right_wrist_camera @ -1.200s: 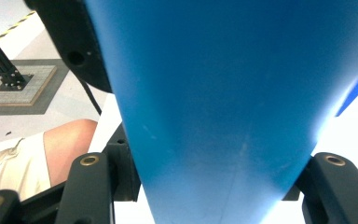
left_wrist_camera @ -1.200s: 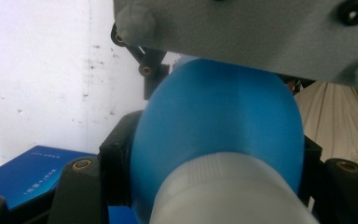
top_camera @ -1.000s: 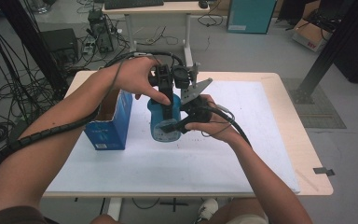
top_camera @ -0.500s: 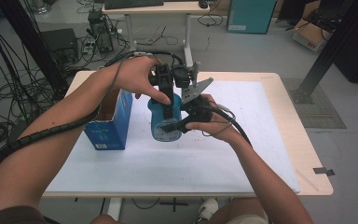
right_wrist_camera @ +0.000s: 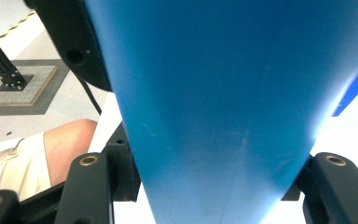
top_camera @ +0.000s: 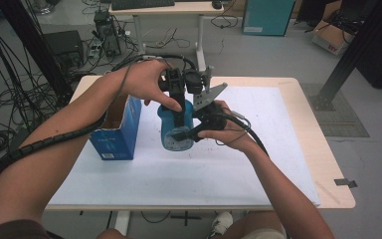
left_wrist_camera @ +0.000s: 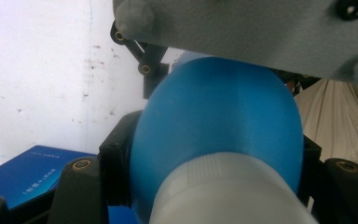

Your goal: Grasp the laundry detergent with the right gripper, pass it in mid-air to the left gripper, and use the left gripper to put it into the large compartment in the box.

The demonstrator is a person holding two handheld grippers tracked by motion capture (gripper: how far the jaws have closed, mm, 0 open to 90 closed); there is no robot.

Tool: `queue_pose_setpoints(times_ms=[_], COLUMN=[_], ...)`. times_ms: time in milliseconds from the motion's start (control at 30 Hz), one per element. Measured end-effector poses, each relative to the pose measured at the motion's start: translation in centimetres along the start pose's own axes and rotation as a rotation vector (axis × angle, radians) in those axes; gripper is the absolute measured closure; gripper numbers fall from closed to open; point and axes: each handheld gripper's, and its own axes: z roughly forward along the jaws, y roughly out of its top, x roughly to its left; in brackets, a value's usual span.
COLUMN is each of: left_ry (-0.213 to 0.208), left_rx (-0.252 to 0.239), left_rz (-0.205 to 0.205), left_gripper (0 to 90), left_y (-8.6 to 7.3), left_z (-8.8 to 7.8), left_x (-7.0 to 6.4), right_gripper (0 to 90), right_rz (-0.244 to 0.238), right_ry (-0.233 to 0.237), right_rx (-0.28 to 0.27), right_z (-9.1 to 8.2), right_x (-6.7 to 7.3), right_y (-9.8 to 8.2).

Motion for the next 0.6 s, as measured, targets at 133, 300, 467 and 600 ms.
queue_pose_setpoints(times_ms=[133,300,467,600], left_ry=[-0.007,-0.005,-0.004,-0.003], left_rx=[0.000,-0.004,-0.003,-0.004], left_rz=[-0.002,-0.005,-0.005,-0.001], left_gripper=[36.9,36.9,37.0,36.9], left_y=[-0.03,-0.17,-0.22,-0.25], left_z=[-0.01,0.04,-0.01,0.00], left_x=[0.00,-0.02,-0.04,-0.05], right_gripper=[40.6,40.2,40.1,39.5], right_rz=[-0.002,-0.013,-0.014,-0.017], right_ry=[0.000,-0.005,-0.005,-0.008], right_rx=[-0.003,-0.006,-0.010,-0.010], right_z=[0.02,0.11,0.17,0.18], right_x=[-0.04,-0.17,-0.15,-0.13], right_y=[-0.02,-0.07,-0.05,-0.03])
